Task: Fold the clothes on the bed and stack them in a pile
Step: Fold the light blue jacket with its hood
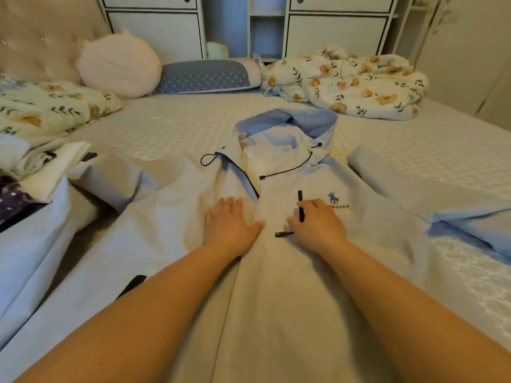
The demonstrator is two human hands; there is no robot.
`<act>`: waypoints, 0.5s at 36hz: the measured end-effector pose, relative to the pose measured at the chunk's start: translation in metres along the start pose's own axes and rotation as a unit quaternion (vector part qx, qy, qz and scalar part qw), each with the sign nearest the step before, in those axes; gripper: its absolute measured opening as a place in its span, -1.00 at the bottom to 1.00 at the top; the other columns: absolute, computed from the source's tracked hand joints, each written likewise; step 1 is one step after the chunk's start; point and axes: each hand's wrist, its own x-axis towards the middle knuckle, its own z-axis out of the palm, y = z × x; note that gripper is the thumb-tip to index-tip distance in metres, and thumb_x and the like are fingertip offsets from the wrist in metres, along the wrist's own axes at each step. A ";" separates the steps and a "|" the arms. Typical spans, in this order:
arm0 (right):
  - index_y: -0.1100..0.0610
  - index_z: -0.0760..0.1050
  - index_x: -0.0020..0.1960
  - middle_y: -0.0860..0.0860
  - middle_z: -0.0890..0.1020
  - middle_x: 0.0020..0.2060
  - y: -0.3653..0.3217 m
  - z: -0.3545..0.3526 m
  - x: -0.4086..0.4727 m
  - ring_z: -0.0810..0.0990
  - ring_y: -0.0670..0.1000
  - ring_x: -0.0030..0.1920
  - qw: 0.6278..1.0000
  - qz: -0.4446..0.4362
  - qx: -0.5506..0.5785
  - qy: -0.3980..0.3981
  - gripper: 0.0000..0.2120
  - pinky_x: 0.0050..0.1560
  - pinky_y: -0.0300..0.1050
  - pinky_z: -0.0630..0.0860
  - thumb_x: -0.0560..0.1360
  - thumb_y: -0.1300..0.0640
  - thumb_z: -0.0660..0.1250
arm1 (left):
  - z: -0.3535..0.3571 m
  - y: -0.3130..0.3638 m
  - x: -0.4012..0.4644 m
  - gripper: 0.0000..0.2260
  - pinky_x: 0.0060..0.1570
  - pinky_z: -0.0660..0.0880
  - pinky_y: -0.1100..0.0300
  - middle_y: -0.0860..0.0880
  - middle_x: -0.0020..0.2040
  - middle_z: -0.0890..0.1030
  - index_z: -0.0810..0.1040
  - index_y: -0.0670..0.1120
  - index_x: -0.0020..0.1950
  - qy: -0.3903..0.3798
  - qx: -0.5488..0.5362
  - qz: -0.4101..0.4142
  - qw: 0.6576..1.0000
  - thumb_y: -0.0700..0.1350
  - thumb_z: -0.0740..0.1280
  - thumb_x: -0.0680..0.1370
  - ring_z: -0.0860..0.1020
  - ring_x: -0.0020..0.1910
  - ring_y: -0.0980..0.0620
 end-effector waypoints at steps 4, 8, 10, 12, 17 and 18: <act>0.02 0.25 0.45 0.04 0.29 0.43 0.004 0.027 0.044 0.23 0.10 0.42 0.999 -0.006 -0.019 0.027 -0.48 0.39 0.02 0.16 0.55 -0.17 0.08 | 0.011 -0.003 0.046 -0.14 0.45 -0.13 -0.11 -0.04 0.57 0.01 0.02 -0.06 0.56 -0.002 0.005 -0.034 0.999 0.48 -0.04 0.44 -0.06 0.54 -0.04; -0.01 0.15 0.51 -0.01 0.18 0.51 0.009 0.035 0.095 0.14 0.07 0.49 0.999 -0.001 -0.020 0.043 -0.39 0.44 0.04 0.08 0.53 -0.23 0.06 | 0.015 -0.006 0.099 -0.04 0.45 -0.09 -0.14 -0.05 0.55 0.11 0.06 -0.08 0.56 0.048 -0.014 -0.047 0.998 0.55 -0.06 0.36 0.07 0.52 -0.05; 0.00 0.13 0.51 -0.01 0.19 0.51 0.011 0.035 0.118 0.15 0.06 0.48 0.999 -0.007 -0.006 0.045 -0.37 0.43 0.03 0.11 0.52 -0.25 0.06 | 0.017 -0.008 0.126 -0.05 0.46 -0.09 -0.12 -0.04 0.57 0.09 0.04 -0.08 0.56 0.075 -0.035 -0.051 0.995 0.54 -0.02 0.37 0.05 0.53 -0.02; 0.03 0.23 0.45 0.02 0.28 0.45 0.013 0.035 0.137 0.23 0.08 0.43 0.998 -0.009 0.013 0.059 -0.41 0.37 0.02 0.20 0.51 -0.24 0.09 | 0.016 -0.008 0.153 -0.10 0.46 -0.04 -0.10 -0.06 0.55 0.14 0.08 -0.10 0.56 0.089 -0.070 -0.060 0.992 0.47 0.08 0.41 0.09 0.53 -0.02; 0.17 0.41 0.29 0.11 0.44 0.26 -0.004 0.035 0.166 0.39 0.15 0.27 0.990 0.047 0.041 0.127 -0.39 0.20 0.01 0.33 0.47 -0.27 0.12 | 0.009 -0.004 0.200 -0.53 0.32 0.30 -0.11 -0.16 0.33 0.47 0.41 -0.17 0.35 0.097 -0.199 -0.118 0.968 0.08 0.12 0.56 0.41 0.30 -0.18; 0.17 0.39 0.30 0.12 0.43 0.26 -0.008 0.035 0.168 0.40 0.16 0.27 0.989 0.056 0.037 0.135 -0.36 0.19 0.02 0.34 0.46 -0.29 0.13 | 0.008 -0.002 0.205 -0.58 0.34 0.27 -0.13 -0.17 0.36 0.44 0.40 -0.16 0.36 0.113 -0.220 -0.116 0.962 0.01 0.07 0.58 0.40 0.31 -0.18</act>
